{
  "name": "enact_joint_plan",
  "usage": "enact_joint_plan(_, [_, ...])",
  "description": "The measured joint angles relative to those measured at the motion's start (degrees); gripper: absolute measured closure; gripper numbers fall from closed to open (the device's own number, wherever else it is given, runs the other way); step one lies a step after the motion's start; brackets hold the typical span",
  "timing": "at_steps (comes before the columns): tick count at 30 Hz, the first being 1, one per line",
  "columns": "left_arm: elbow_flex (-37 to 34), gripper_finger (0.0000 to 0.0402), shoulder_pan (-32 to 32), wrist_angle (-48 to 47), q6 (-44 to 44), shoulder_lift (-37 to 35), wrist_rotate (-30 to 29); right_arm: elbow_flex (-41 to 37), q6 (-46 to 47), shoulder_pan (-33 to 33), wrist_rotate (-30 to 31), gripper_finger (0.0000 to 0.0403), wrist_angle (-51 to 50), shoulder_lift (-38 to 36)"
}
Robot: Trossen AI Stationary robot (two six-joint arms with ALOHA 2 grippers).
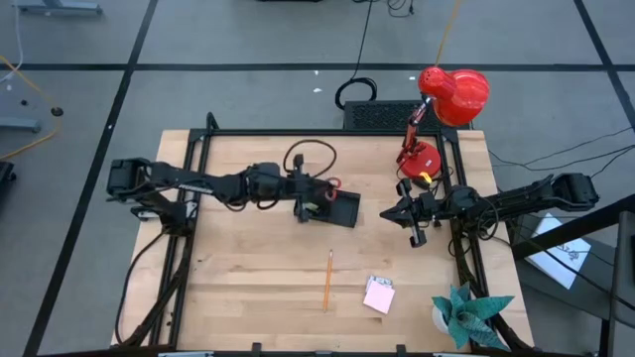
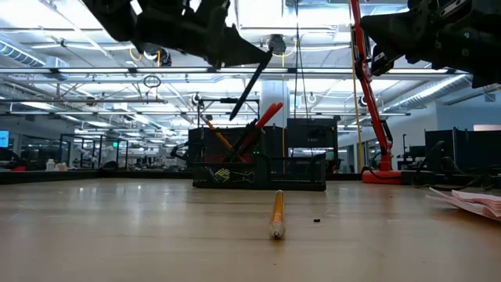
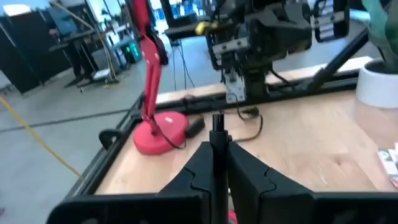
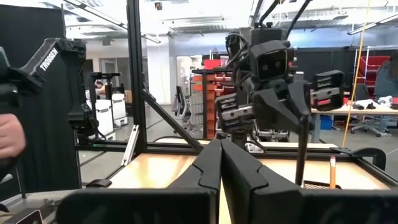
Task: Pick and place office supplies into organizer
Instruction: Put the black pen into the desk organizer
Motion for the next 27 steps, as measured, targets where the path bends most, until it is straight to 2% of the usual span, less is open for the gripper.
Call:
enact_joint_plan(6, [-3.26, 0.0381, 3.12, 2.62, -0.46, -0.17, 1.98, 0.00, -0.54, -0.02, 0.01, 0.0399, 0.04, 0.00])
enact_joint_plan(12, [-6.42, 0.0369, 6.26, 4.50, -0.65, -0.16, 4.46, 0.00, -1.31, -0.01, 1.67, 0.0399, 0.02, 0.00])
enact_joint_plan(27, [-14.23, 0.0367, 8.89, 22.14, -4.22, 0.76, 8.94, 0.00, -2.19, -0.11, 2.00, 0.0399, 0.09, 0.00])
